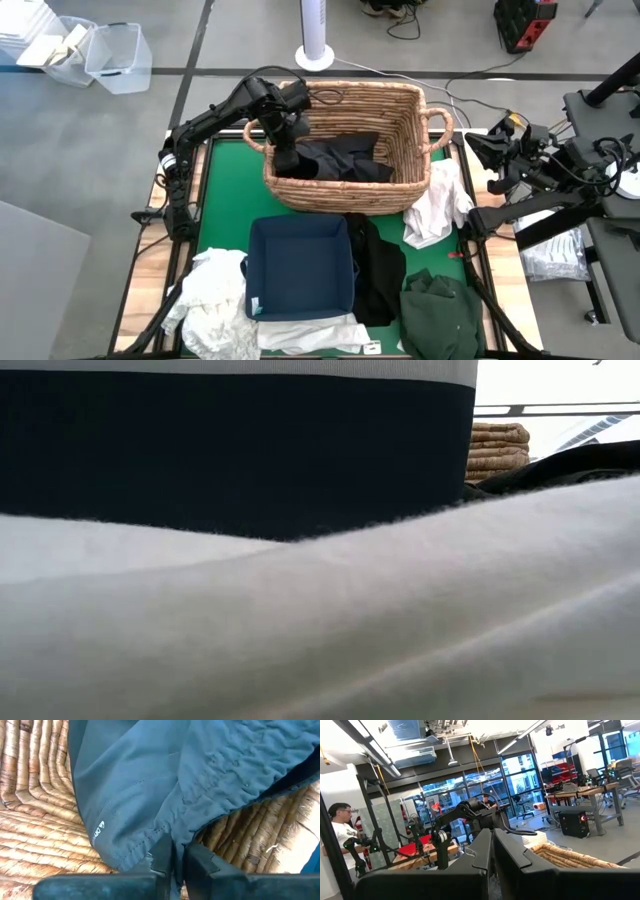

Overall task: Sort clothes
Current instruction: Put the black shorts into the brown laundry basket, then put the left white blouse into the blue laundry organizer

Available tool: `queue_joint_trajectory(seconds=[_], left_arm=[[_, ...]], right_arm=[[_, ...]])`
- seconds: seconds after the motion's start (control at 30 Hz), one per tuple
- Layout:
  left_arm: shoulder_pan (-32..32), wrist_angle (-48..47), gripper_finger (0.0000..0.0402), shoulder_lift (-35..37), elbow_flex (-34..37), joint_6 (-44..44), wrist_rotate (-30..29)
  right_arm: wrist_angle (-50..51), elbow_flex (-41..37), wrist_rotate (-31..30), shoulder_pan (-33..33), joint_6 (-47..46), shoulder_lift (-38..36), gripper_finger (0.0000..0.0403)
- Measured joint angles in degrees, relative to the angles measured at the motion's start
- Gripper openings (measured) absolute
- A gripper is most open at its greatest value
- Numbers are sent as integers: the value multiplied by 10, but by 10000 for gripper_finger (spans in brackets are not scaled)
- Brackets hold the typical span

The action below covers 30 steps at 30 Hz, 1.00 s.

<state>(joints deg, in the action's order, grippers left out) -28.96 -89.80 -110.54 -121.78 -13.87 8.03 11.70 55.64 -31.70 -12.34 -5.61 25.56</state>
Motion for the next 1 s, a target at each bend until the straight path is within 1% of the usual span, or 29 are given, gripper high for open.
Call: queue_joint_trajectory(seconds=[0.17, 0.27, 0.4, 0.6, 0.7, 0.8, 0.9, 0.97, 1.0], left_arm=[[0, 2, 41, 0, 0, 11, 0], [0, 2, 62, 0, 0, 13, 0], [0, 3, 102, 0, 0, 13, 0], [0, 7, 176, 0, -6, 3, 0], [0, 7, 210, 0, -27, -11, 0], [0, 8, 234, 0, -62, -16, 0], [0, 8, 247, 0, -103, -17, 0], [0, 6, 248, 0, -132, -17, 0], [0, 15, 248, 5, -133, -18, 1]], right_arm=[[0, 0, 0, 0, 0, 0, 13], [0, 0, 0, 0, 0, 0, 13], [0, 0, 0, 0, 0, 0, 13], [0, 0, 0, 0, 0, 0, 13], [1, 0, 0, 0, 0, 0, 13], [0, 0, 0, 0, 0, 0, 13], [0, 0, 0, 0, 0, 0, 13], [0, 0, 0, 0, 0, 0, 13], [0, 0, 0, 0, 0, 0, 13]])
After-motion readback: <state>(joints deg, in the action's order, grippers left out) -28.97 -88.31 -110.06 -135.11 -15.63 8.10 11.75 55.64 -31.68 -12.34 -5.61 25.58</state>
